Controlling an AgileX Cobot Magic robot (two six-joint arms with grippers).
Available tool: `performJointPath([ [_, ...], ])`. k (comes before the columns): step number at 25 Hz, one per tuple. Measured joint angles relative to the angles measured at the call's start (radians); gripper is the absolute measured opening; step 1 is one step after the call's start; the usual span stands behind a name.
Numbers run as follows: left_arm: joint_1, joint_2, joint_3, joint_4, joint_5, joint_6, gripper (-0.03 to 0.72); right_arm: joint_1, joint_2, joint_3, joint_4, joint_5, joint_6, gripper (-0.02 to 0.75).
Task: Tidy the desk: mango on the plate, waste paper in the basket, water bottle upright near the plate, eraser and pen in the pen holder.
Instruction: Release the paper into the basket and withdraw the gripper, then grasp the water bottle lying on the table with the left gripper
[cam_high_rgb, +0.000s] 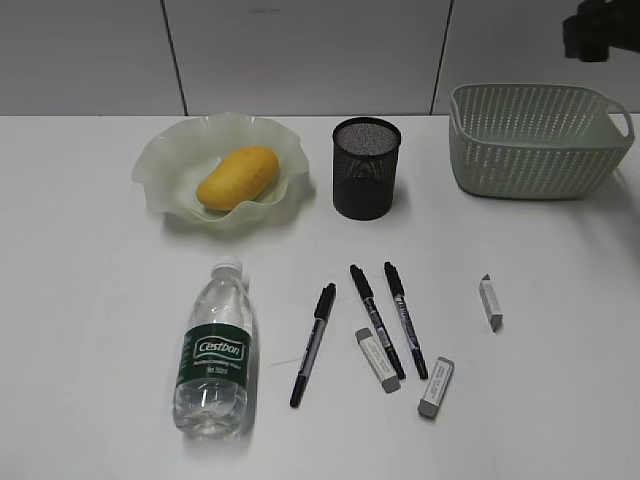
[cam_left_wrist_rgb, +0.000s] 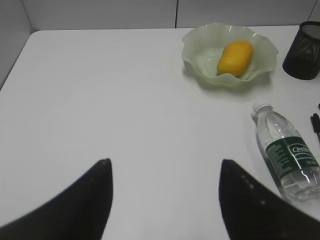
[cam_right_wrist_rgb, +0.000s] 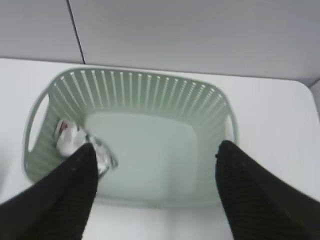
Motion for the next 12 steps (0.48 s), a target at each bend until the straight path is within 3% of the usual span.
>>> performJointPath([
  [4, 0.000, 0.000, 0.000, 0.000, 0.000, 0.000, 0.498, 0.000, -0.239, 0.172, -0.018, 0.141, -0.008, 0.498],
  [12, 0.000, 0.000, 0.000, 0.000, 0.000, 0.000, 0.498, 0.042, -0.808, 0.569, 0.049, 0.567, -0.090, 0.494],
])
